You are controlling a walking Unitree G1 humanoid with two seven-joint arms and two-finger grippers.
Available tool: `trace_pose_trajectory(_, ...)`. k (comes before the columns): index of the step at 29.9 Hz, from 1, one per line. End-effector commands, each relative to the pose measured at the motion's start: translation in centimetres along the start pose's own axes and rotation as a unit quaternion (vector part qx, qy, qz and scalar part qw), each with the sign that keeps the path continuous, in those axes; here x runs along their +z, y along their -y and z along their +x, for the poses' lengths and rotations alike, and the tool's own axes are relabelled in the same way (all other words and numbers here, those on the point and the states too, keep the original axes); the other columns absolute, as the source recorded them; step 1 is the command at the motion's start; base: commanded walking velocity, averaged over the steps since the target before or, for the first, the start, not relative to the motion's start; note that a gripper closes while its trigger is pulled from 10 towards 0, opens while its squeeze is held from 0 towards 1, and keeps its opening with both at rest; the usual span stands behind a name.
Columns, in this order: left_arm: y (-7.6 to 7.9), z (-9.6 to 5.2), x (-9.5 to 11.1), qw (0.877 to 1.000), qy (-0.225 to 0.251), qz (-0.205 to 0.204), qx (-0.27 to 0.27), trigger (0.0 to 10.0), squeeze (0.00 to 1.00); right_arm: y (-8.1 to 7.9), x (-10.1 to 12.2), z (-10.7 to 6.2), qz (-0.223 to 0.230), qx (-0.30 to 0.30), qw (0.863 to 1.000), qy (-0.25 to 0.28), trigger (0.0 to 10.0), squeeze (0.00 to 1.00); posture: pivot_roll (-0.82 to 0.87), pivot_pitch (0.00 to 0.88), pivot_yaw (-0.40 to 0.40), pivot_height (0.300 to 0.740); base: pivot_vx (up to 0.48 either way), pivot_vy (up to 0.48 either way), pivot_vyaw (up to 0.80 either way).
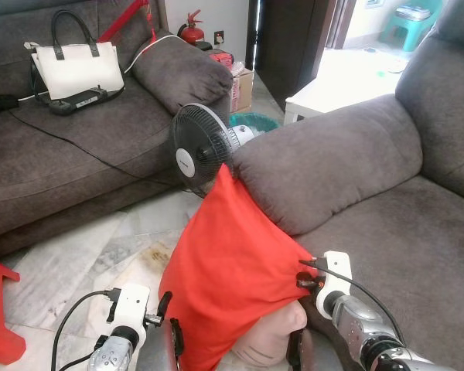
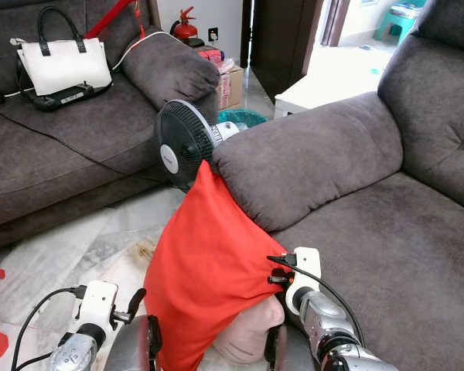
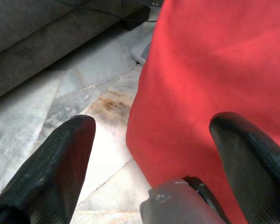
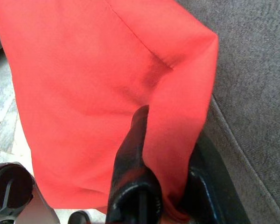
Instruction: Move the pillow to the sofa from floor
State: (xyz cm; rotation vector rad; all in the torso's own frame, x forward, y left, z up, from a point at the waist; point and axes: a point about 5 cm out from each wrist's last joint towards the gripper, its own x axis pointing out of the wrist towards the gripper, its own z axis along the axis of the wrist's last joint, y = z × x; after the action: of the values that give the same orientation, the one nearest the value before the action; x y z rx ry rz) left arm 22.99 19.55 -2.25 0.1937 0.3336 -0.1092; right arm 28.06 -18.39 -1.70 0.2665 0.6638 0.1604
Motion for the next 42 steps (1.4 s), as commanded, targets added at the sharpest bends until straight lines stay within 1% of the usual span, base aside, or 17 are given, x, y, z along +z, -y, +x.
trace_pose_trajectory(1, -0.24, 0.0, -0.09, 1.0, -0.002, 0.002, 0.001, 10.0, 0.0, 0.1, -0.2, -0.08, 0.002, -0.004, 1.0, 0.005, 10.0, 0.0, 0.16, 0.02, -0.028, 0.543, 0.0, 0.0, 0.0)
trace_pose_trajectory(16, -0.14, 0.18, 0.06, 1.0, 0.005, -0.008, 0.006, 10.0, 0.0, 0.11, 0.02, -0.05, 0.013, -0.014, 1.0, 0.022, 10.0, 0.0, 0.15, 0.032, -0.026, 0.543, 0.0, 0.0, 0.0)
trace_pose_trajectory(33, 0.21, 0.13, 0.51, 1.0, 0.022, -0.017, 0.0, 10.0, 0.0, 0.12, 0.1, -0.07, 0.012, -0.013, 0.999, 0.026, 10.0, 0.0, 0.15, 0.035, -0.027, 0.543, -0.283, 0.0, 0.0)
trace_pose_trajectory(42, -0.21, -0.28, 0.56, 0.999, 0.032, -0.016, 0.0, 10.0, 0.0, 0.13, 0.11, -0.05, 0.014, -0.019, 0.999, 0.029, 10.0, 0.0, 0.15, 0.034, -0.025, 0.543, -0.349, 0.0, 0.0)
